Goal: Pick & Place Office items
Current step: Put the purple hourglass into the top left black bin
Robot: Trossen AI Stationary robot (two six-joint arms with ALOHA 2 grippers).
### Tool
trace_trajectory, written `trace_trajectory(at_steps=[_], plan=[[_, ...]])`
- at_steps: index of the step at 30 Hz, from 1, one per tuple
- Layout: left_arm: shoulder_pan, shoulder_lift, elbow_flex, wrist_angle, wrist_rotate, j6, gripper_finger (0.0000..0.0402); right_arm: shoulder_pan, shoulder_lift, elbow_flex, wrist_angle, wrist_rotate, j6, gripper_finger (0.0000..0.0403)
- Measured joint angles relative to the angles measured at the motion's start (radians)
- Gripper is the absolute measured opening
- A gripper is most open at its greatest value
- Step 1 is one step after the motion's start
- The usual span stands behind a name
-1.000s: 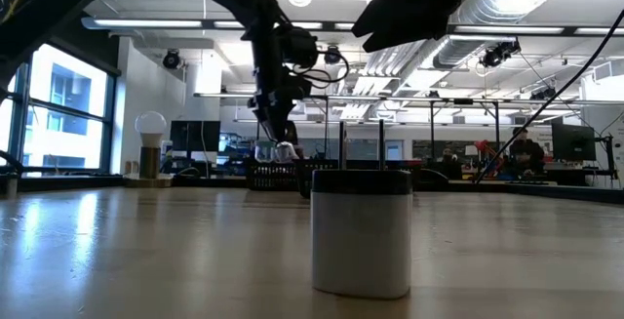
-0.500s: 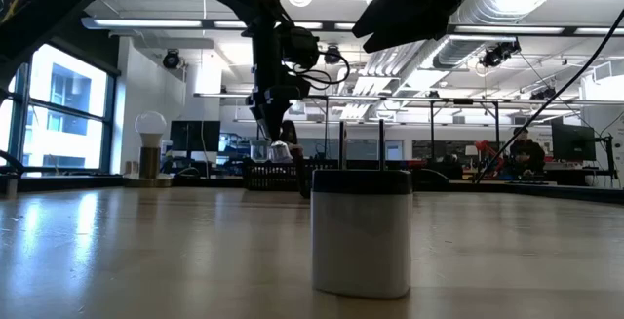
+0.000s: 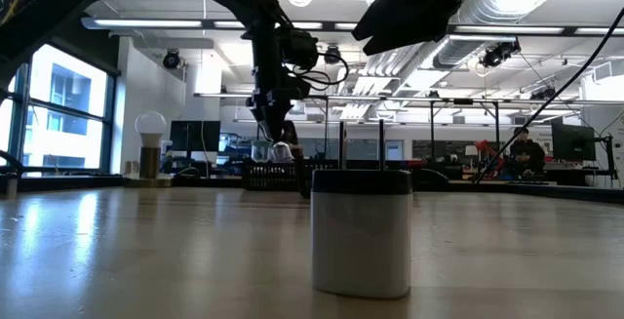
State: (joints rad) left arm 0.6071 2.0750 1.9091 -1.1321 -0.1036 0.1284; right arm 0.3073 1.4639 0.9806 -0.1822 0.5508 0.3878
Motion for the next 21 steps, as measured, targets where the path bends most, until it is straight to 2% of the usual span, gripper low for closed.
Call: trace_trajectory(at_steps=[21], plan=[[-0.016,0.0,0.0,0.024,0.001,0.006,0.019,0.0,0.0,0.0,-0.011,-0.003,0.0,0.0238]])
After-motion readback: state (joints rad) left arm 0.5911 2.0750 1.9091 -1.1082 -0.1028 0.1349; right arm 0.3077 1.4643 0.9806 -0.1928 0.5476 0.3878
